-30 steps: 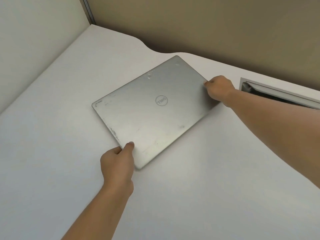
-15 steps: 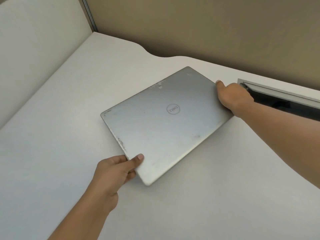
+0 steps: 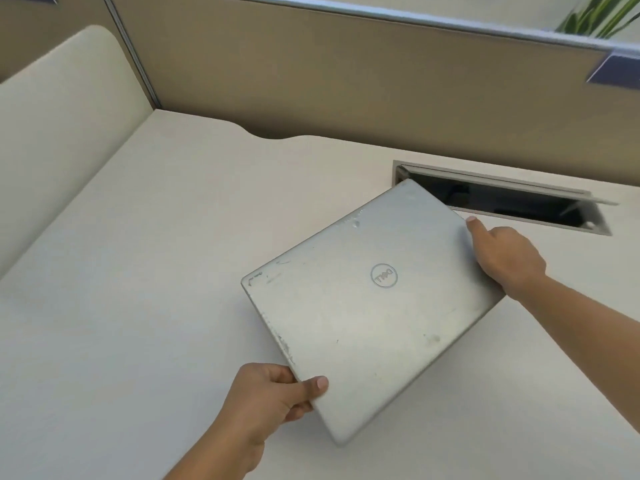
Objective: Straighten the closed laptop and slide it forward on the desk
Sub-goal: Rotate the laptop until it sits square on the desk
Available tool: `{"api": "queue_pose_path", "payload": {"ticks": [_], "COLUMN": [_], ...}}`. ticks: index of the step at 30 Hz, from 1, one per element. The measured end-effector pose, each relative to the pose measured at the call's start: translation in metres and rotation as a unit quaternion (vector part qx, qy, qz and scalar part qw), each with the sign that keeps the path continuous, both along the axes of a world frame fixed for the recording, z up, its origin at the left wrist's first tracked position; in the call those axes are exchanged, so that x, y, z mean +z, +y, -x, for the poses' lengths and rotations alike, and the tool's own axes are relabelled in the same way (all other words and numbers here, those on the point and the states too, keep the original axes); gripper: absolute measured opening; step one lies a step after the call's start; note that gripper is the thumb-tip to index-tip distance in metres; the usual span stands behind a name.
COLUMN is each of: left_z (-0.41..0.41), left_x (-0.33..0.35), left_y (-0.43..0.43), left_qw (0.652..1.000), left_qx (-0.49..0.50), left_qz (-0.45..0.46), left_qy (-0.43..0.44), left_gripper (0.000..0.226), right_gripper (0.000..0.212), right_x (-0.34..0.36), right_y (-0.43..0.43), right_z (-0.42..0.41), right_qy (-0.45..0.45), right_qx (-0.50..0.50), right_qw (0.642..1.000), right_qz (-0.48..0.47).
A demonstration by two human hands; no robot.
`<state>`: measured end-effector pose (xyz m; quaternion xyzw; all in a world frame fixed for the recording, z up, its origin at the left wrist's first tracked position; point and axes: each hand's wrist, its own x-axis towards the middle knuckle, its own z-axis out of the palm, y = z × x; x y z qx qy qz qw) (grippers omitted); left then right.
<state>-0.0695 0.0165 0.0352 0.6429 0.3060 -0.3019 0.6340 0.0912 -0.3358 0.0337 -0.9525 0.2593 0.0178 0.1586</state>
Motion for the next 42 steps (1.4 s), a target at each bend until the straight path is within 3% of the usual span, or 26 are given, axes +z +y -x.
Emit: {"api": "queue_pose_path", "payload": {"ticks": [12,29,38,42], "left_z": [0.064,0.095,0.100,0.105], "left_x": [-0.024,-0.045,-0.057,-0.059], "left_y": [-0.030,-0.027,-0.030,-0.029], "left_qw": [0.995,0.994,0.990,0.985], "left_qx": [-0.084,-0.079,-0.088,-0.081], "left_qz": [-0.028,-0.066,-0.109,-0.155], "left_qy": [0.040,0.032,0.018,0.001], "left_gripper": [0.019,0.018,0.028,0.046], "right_gripper": [0.069,0.060,0.053,0.061], "right_x": [-0.028,-0.073,-0.082,-0.083], "right_y": [-0.044,-0.039,-0.038,-0.035], "right_z": [0.116,0.157,0.160,0.162], "right_qy": [0.016,0.008,-0.024,-0.031], "right_qx": [-0.080,-0.112,-0.106,-0.104], "right_qw": [0.996,0.992,0.992,0.992], "right_qz": [-0.021,-0.053,-0.071,-0.060]}}
